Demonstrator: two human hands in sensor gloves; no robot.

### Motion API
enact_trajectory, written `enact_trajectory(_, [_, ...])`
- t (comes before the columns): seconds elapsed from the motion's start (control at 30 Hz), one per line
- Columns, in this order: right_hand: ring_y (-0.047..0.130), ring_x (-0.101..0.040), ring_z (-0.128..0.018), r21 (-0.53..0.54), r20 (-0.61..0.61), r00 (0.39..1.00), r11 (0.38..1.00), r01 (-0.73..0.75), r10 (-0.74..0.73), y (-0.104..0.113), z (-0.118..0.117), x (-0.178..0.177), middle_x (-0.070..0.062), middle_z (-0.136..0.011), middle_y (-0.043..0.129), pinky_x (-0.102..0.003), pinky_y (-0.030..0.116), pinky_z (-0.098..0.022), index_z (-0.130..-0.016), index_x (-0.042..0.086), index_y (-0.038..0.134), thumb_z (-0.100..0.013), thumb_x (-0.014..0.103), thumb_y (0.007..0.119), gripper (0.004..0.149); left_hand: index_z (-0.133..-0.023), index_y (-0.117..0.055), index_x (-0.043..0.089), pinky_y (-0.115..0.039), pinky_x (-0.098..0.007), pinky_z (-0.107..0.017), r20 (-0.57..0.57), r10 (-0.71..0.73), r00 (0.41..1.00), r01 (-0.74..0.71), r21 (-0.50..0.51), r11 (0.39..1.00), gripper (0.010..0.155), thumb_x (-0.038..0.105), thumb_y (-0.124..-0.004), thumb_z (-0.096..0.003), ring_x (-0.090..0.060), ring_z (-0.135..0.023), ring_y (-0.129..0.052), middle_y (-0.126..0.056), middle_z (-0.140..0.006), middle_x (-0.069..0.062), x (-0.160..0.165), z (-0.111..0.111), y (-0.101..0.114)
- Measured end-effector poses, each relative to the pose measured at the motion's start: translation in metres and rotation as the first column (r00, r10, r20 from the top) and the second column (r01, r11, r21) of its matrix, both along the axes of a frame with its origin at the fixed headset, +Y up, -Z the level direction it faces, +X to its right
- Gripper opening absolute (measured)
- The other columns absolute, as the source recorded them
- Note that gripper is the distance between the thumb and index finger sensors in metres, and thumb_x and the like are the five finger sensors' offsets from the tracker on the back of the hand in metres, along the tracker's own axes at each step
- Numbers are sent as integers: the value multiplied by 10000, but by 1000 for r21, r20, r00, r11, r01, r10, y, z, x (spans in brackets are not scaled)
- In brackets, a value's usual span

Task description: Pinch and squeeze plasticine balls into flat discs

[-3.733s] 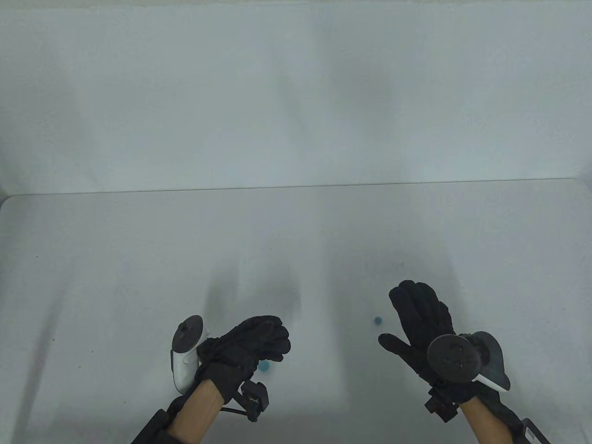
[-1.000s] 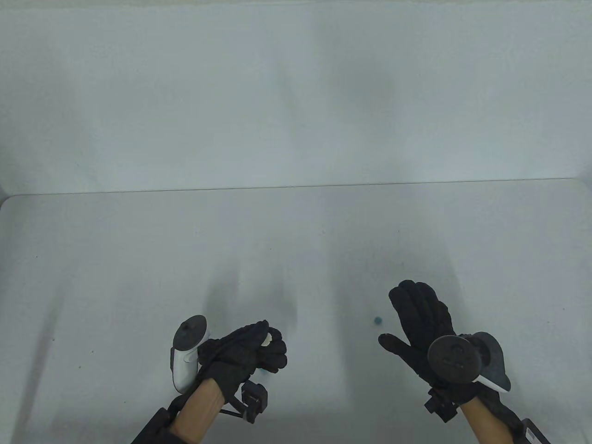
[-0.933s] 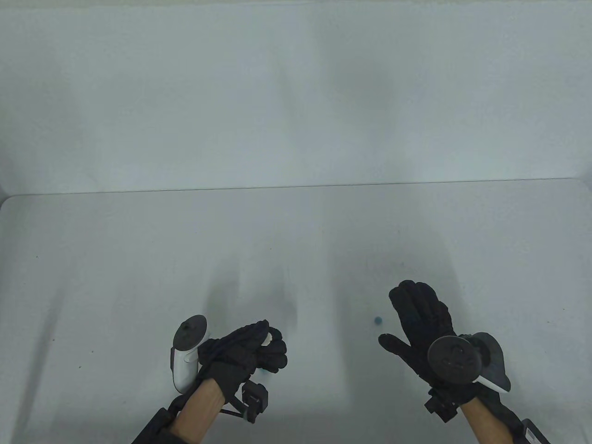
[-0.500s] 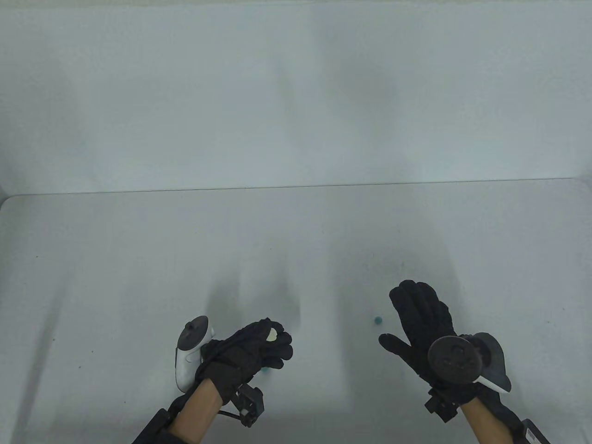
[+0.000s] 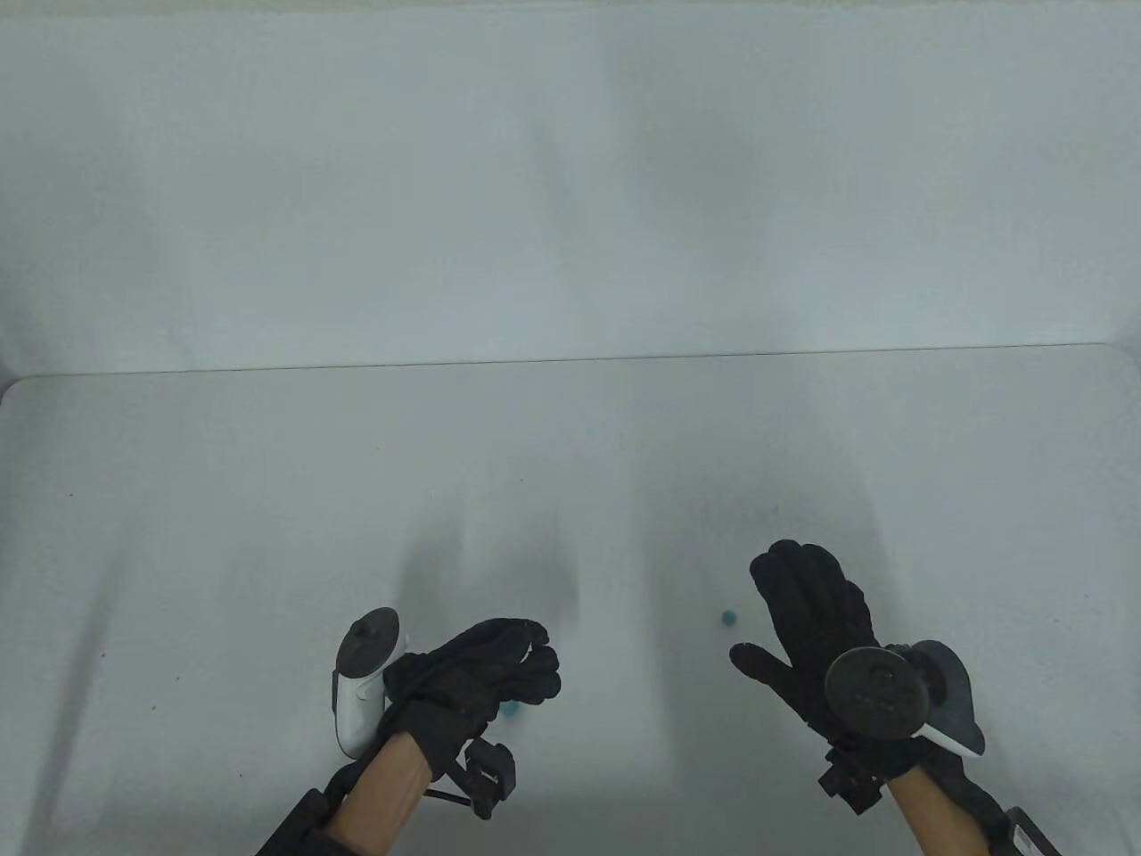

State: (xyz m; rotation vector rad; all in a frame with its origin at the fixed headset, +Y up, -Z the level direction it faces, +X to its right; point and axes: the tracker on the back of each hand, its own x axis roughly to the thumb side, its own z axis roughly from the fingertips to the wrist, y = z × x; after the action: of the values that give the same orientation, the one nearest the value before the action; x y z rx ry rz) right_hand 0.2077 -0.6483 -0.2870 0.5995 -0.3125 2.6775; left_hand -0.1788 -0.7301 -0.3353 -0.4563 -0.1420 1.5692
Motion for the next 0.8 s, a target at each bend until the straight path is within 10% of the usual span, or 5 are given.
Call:
enact_trajectory(0.37, [357, -530, -1098, 2, -1, 1000, 1000, 3, -3, 0, 0, 0, -196, -1225, 309, -735, 457, -704, -1160, 118, 321, -559, 643, 496, 816, -1077, -550, -37, -734, -506, -648, 57, 126, 990, -120, -97, 988, 738, 481, -601, -554, -362, -792, -917, -774, -956, -197, 2, 0, -8])
enact_trajectory(0.8, [356, -530, -1098, 3, 0, 1000, 1000, -1, 1, 0, 0, 0, -197, -1225, 307, -734, 458, -705, -1159, 118, 319, -560, 639, 503, 815, -815, -856, 110, -970, -326, -445, 24, -68, 997, 68, 10, 998, 428, 365, -825, -472, -104, -429, -1123, -1010, -640, -38, 3, 1, 6])
